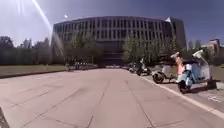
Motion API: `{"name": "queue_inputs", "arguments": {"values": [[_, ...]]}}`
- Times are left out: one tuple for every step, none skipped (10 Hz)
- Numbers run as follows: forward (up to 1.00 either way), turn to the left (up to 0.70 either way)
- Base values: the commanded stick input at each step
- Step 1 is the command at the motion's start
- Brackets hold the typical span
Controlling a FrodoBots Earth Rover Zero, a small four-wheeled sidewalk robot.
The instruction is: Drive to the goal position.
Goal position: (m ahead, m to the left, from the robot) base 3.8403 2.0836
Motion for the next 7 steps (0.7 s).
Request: {"name": "queue_inputs", "arguments": {"values": [[0.70, 0.00], [0.70, 0.00], [0.70, 0.00], [0.70, 0.00], [0.70, 0.00], [0.70, 0.00], [0.70, 0.00]]}}
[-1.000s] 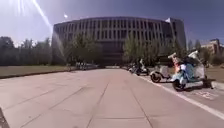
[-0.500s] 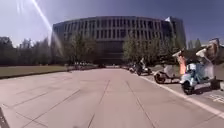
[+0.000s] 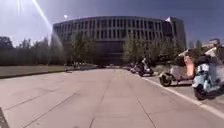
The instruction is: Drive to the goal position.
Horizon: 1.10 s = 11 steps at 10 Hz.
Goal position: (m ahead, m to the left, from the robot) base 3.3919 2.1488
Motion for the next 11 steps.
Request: {"name": "queue_inputs", "arguments": {"values": [[0.70, 0.00], [0.70, 0.00], [0.70, 0.00], [0.70, 0.00], [0.70, 0.00], [0.70, 0.00], [0.70, 0.00], [0.70, 0.00], [0.70, 0.00], [0.70, 0.00], [0.70, 0.00]]}}
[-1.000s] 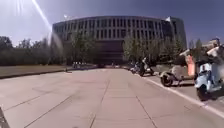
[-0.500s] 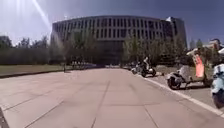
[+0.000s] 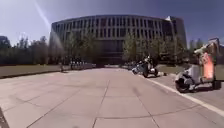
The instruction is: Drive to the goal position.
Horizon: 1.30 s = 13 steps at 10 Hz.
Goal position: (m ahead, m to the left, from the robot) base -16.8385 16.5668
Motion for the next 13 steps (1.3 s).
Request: {"name": "queue_inputs", "arguments": {"values": [[0.70, 0.00], [0.70, 0.00], [0.70, 0.00], [0.70, 0.00], [0.70, 0.00], [0.70, 0.00], [0.70, 0.00], [0.22, 0.01], [0.06, 0.14], [0.06, 0.23], [0.06, 0.24], [0.06, 0.24], [0.06, 0.24]]}}
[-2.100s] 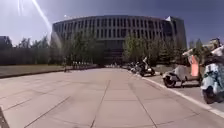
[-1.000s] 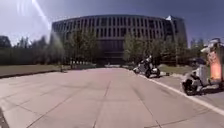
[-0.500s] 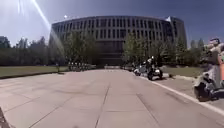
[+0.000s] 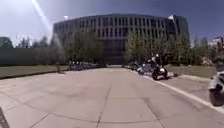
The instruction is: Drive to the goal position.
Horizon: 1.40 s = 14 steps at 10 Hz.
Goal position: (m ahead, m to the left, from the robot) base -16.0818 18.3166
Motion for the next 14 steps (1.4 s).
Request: {"name": "queue_inputs", "arguments": {"values": [[0.06, 0.24], [0.05, 0.21], [0.06, 0.22], [0.06, 0.23], [0.06, 0.23], [0.06, 0.23], [0.06, 0.24], [0.06, 0.24], [0.06, 0.23], [0.06, 0.23], [0.06, 0.22], [0.05, 0.22], [0.06, 0.23], [0.06, 0.23]]}}
